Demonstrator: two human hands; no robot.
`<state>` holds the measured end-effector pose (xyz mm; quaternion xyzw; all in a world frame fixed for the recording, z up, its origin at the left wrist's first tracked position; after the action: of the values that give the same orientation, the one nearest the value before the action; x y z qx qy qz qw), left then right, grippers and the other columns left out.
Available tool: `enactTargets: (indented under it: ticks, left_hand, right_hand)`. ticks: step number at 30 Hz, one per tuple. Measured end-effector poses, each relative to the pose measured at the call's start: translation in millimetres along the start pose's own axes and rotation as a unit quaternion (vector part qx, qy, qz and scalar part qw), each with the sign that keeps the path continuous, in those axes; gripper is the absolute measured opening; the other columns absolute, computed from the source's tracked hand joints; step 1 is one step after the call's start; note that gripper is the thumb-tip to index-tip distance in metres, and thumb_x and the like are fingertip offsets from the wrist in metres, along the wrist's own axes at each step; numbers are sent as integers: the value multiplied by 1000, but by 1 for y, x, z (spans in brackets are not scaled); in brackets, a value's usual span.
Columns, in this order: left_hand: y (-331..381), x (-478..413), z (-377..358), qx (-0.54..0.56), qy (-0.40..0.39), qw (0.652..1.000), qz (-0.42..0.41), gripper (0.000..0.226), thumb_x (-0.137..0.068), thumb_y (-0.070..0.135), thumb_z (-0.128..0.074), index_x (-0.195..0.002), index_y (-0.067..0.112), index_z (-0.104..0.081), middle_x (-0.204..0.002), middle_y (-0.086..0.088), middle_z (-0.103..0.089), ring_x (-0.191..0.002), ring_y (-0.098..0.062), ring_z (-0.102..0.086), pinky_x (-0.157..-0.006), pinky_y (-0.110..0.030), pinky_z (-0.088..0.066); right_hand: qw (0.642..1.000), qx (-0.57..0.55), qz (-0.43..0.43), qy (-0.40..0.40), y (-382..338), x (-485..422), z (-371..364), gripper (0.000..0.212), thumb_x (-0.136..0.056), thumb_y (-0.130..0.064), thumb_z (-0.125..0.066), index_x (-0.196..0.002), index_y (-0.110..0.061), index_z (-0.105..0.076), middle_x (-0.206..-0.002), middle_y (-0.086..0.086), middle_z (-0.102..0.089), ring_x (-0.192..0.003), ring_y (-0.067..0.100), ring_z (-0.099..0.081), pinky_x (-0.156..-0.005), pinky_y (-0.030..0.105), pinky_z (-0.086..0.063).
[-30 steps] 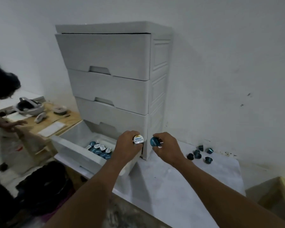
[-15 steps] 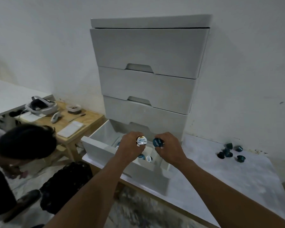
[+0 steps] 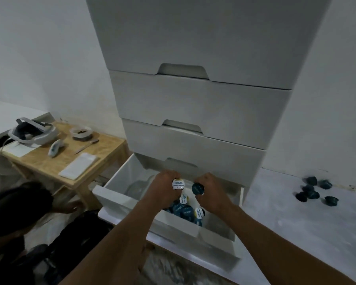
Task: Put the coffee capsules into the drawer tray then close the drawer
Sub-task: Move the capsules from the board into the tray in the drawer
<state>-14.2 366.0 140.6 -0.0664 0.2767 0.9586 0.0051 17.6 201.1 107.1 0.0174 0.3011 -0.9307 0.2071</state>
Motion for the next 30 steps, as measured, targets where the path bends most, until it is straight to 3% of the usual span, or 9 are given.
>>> enactTargets:
  ticks: [5,12,16,21,24,30]
  left_hand:
    - [-18,-29,-25,1,-56,998,-9,36,-73,12,-72,-108,15,-64,-108,-6,-63,-95,-20,-60,-83,-30,-50]
    - [-32,-65,-50,-5,-128,989,-80,35,-74,18,-72,-108,14,-64,-108,-8,-63,-97,-23,-59,-79,-28,-45]
    - [-41,-76,-62,8,-168,979,-111,43,-76,17,-72,-117,14,-62,-116,-6,-60,-102,-20,-57,-85,-25,-43]
    - [-47,-85,-77,18,-206,970,-131,45,-75,17,-72,-118,14,-61,-116,-8,-57,-104,-23,-55,-89,-28,-44]
    - [-50,-85,-85,22,-215,966,-138,39,-73,14,-69,-112,15,-64,-108,-7,-59,-99,-23,-57,-84,-27,-45]
    - [-52,-92,-100,34,-220,966,-134,38,-68,10,-67,-106,15,-67,-100,-9,-62,-90,-25,-60,-79,-31,-50]
  right_hand:
    - [998,7,-59,-32,22,-11,-19,44,-74,3,-62,-116,-9,-63,-108,13,-56,-101,28,-55,-84,30,-45]
    - [991,18,-131,-13,28,-13,-28,42,-76,-3,-65,-117,-9,-63,-115,13,-59,-107,27,-54,-90,30,-45]
    - [987,31,-160,-6,23,-14,-30,42,-78,-7,-67,-120,-7,-62,-115,14,-60,-108,27,-54,-90,28,-42]
    - [981,48,-188,-7,26,-19,-38,27,-74,-4,-68,-101,-7,-68,-98,16,-63,-93,28,-56,-77,31,-44]
    - [978,63,-199,-27,31,-21,-45,16,-72,-5,-67,-87,-7,-67,-89,16,-63,-87,27,-55,-67,28,-38]
    - [973,90,-203,-65,48,-28,-55,17,-70,-11,-64,-87,-13,-65,-91,13,-64,-87,29,-56,-74,31,-44]
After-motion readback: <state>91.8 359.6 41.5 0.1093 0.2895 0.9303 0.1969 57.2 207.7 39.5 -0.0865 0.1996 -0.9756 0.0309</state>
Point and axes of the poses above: each hand's wrist, its own x-axis away from the middle knuckle, its own z-axis out of the back of the hand, y = z × x, the point moved 1 cm from there along -x, towards the middle knuckle
